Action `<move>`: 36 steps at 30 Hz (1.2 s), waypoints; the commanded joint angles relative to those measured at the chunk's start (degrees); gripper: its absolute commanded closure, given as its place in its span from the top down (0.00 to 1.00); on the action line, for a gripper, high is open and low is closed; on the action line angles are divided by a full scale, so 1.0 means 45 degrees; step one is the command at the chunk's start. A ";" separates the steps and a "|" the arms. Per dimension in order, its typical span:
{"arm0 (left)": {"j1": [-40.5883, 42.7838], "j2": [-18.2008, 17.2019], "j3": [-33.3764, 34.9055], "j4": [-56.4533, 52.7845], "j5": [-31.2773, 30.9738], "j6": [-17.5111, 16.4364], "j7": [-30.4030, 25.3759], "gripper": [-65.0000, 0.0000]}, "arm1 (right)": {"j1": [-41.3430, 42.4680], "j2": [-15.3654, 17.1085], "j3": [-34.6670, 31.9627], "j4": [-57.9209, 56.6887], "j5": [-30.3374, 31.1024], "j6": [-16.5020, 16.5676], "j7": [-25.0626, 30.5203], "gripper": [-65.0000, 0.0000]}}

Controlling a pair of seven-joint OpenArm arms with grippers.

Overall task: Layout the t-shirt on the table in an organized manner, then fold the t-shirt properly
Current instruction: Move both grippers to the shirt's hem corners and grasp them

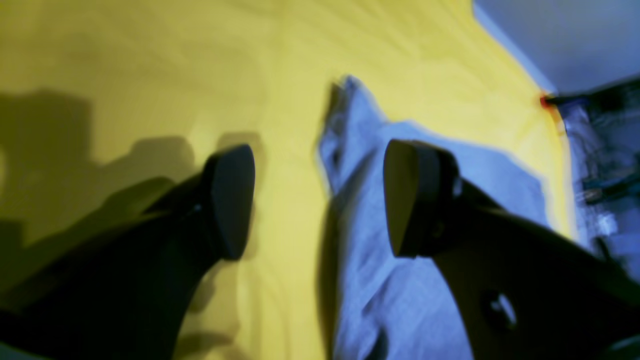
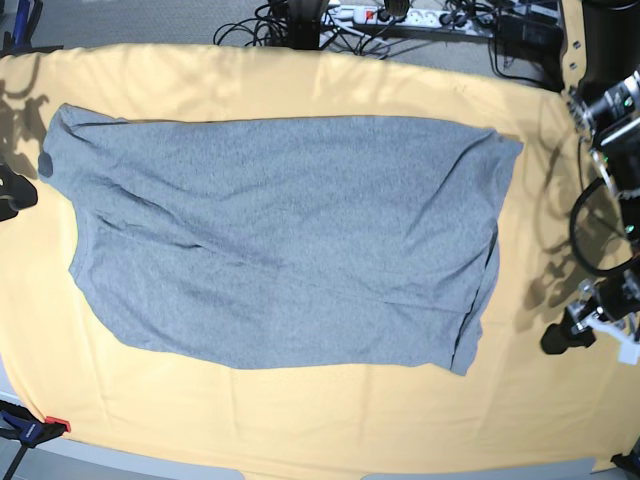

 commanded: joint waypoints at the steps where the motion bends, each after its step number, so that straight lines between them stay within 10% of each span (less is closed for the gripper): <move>1: -0.0636 -0.0029 -0.0049 -0.0073 0.0068 -0.0102 -0.0447 0.63 | 0.0136 0.0389 0.0155 0.0151 0.0216 0.0022 0.0186 0.51; 19: -0.1190 0.2555 0.3609 -0.0884 0.5853 0.2390 -0.3755 0.63 | 0.0136 0.0330 0.0155 0.0151 0.0216 0.0022 0.0186 0.51; 26: -0.1190 0.2642 0.3691 -0.0884 0.4362 0.0374 -0.2914 0.62 | 0.0136 0.0330 0.0155 0.0151 0.0216 0.0022 0.0186 0.51; 31: -0.1195 0.2569 0.3672 -0.0869 0.4031 -0.0010 -0.2691 0.00 | 0.0136 0.0330 0.0155 0.0151 0.0216 0.0022 0.0186 0.51; 36: -0.1239 0.2531 0.3235 -0.0845 0.3565 -0.0257 -0.2249 0.00 | 0.0136 0.0330 0.0155 0.0151 0.0216 0.0022 0.0186 0.51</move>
